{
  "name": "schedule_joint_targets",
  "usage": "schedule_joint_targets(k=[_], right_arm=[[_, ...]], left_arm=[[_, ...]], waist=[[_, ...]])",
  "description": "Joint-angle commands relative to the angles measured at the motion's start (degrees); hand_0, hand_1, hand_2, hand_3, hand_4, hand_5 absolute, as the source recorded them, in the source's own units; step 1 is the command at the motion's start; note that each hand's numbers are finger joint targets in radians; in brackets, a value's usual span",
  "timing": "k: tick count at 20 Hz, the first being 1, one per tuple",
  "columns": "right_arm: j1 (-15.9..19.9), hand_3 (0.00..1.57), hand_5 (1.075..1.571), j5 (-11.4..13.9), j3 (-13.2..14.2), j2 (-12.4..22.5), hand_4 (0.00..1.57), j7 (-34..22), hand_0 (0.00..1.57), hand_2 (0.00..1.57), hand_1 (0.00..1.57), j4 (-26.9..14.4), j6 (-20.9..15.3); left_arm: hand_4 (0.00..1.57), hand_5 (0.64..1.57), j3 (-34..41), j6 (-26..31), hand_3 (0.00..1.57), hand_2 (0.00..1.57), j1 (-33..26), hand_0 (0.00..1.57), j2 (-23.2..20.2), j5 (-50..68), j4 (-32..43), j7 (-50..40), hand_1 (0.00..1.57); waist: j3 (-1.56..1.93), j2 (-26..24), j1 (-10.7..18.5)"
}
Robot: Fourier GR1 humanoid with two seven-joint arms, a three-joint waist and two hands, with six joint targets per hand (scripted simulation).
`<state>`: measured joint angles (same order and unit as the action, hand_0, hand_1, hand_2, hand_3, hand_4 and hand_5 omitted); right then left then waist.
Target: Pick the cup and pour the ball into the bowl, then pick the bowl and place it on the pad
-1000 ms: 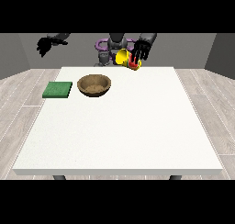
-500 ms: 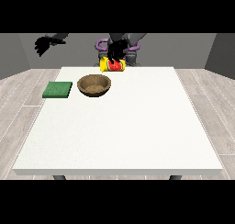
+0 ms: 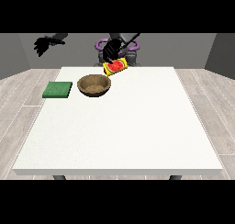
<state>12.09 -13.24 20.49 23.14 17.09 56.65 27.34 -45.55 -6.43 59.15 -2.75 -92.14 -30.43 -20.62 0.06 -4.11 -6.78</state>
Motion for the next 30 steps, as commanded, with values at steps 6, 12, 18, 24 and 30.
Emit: schedule_joint_targets(k=[6,12,18,24,30], right_arm=[[2.6,0.0,1.567,-1.0,-1.3,-3.5,0.0,-6.6,0.0,0.0,0.0,1.3,-4.4],[0.4,0.0,1.567,-0.4,0.8,-3.3,0.25,-4.9,0.0,0.0,0.0,1.0,-7.8],[3.4,0.0,1.567,-0.6,-1.1,-6.3,0.35,-4.2,0.0,0.0,0.0,3.4,-7.9],[6.0,0.0,1.571,2.7,-3.3,-12.1,0.25,-3.1,0.0,0.0,0.0,5.2,-16.2],[5.7,0.0,1.57,4.2,-2.9,-15.8,0.32,-0.2,0.0,0.0,0.0,2.1,-22.4]], left_arm=[[1.54,1.136,5.2,-1.1,1.57,1.57,1.0,1.45,-3.0,-0.8,-3.4,3.5,1.45],[1.51,1.196,28.6,-15.3,1.43,1.54,-7.6,1.24,-0.1,24.6,-13.4,-0.5,1.24],[0.42,1.561,38.5,-23.5,0.0,0.0,-19.2,0.0,2.7,51.5,-22.7,6.3,0.0],[0.0,1.563,38.9,-18.2,0.0,0.0,-26.4,0.0,2.7,77.1,-33.4,22.3,0.0],[0.0,1.564,40.3,-5.7,0.0,0.0,-33.6,0.0,1.6,84.0,-36.4,35.6,0.0]], waist=[[-0.1,-0.2,2.4],[-0.76,0.8,9.3],[-1.69,8.4,5.9],[-0.67,11.2,8.6],[-0.09,13.3,14.7]])
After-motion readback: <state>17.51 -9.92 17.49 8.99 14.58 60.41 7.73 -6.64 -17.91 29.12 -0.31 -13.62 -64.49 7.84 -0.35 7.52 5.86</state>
